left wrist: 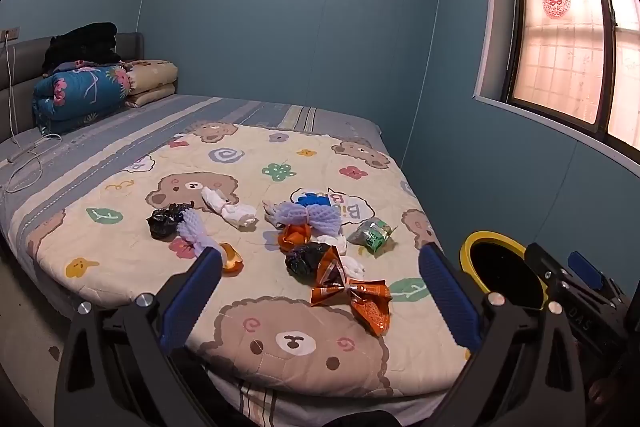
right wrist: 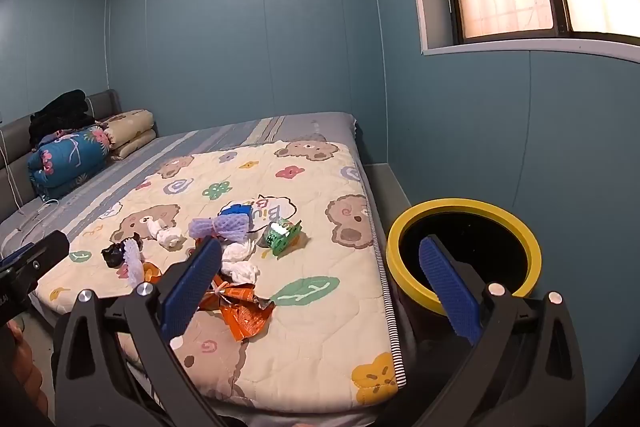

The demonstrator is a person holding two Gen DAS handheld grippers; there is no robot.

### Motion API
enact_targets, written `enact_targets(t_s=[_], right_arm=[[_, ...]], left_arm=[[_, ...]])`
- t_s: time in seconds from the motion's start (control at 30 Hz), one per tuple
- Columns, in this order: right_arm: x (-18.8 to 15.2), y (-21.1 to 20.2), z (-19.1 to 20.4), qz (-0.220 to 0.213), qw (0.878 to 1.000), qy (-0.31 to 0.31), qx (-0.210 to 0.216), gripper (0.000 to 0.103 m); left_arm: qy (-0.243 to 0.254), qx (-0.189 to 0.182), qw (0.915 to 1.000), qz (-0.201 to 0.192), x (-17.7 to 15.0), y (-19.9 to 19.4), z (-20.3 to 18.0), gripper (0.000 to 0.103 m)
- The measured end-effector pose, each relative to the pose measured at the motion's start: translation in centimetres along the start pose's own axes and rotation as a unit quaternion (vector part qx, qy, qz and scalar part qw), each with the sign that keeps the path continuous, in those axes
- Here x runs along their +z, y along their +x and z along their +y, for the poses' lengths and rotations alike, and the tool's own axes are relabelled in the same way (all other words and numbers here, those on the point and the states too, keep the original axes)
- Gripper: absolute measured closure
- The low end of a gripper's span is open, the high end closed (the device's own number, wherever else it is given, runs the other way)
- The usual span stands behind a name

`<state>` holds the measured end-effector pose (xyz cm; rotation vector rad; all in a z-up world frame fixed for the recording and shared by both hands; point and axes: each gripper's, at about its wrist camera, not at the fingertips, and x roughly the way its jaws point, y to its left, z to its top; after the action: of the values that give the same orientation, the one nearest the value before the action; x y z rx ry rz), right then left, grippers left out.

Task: Collect trash

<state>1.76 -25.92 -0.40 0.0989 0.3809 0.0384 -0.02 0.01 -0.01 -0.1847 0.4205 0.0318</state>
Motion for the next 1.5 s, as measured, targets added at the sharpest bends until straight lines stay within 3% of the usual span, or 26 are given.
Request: enact_targets(t_s=[1.5], right_arm=[[-0.25, 0.14, 0.19, 0.000, 1.000, 0.002, 0.004, 0.008]], left_arm=[[0.001, 0.004, 1.0000, 0.007, -0.36, 0.50, 0.18, 0.008]])
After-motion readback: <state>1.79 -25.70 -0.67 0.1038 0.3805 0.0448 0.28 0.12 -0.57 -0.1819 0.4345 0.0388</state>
